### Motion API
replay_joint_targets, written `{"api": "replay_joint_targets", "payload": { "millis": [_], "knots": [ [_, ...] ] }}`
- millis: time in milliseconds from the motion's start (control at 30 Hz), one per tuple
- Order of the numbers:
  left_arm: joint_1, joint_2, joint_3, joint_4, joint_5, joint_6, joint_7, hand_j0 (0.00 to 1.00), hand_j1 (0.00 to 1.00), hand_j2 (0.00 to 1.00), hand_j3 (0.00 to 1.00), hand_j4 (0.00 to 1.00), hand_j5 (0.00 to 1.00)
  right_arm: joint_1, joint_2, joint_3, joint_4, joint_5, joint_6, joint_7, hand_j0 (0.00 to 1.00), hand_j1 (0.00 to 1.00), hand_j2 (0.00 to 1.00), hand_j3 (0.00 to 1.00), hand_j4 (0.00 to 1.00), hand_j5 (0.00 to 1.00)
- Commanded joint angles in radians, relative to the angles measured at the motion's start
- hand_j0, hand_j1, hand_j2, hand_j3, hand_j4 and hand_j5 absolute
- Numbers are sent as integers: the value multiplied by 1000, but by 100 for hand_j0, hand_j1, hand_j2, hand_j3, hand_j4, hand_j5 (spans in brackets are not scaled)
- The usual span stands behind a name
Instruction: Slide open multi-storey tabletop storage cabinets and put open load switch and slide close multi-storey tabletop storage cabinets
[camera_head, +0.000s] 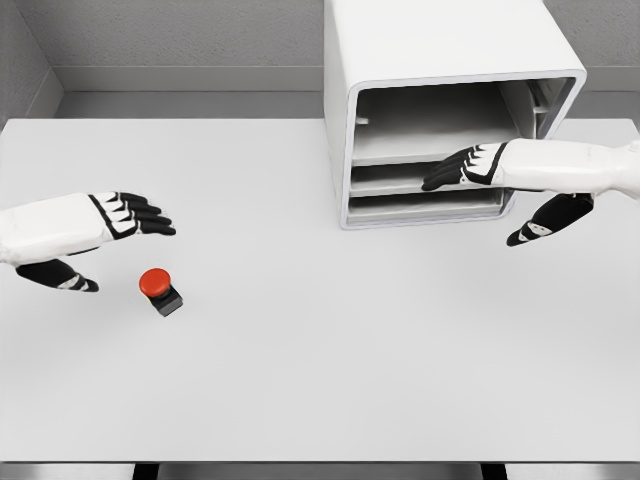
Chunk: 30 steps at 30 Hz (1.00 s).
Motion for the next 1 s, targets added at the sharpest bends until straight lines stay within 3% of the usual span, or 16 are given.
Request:
{"api": "replay_joint_targets", "payload": {
  "millis": [0,233,367,500,633,900,967],
  "knots": [
    [0,-2,-39,0,5,2,-21,100,100,100,100,100,100,0,-1,-1,0,-4,3,0,100,100,100,100,100,100],
    [-8,-11,-61,0,20,2,17,100,100,100,100,100,100,-8,28,8,6,-7,3,0,100,100,100,100,100,100],
    [-20,-25,-74,0,14,2,12,100,100,100,100,100,100,-11,108,16,101,-3,3,0,100,100,100,100,100,100],
    [-48,-46,-145,0,5,2,12,100,100,100,100,100,100,-28,108,8,110,27,3,0,100,100,100,100,100,100],
    [-60,-69,-157,0,-9,2,11,100,100,100,100,100,100,-43,123,8,184,56,3,0,100,100,100,100,100,100],
    [-77,-60,-162,2,-10,2,15,100,100,100,100,100,100,-61,151,17,175,138,3,0,100,100,100,100,100,100],
    [-84,-63,-162,2,-58,2,17,100,100,100,100,100,100,-63,171,24,176,158,3,0,100,100,100,100,100,100]
  ]
}}
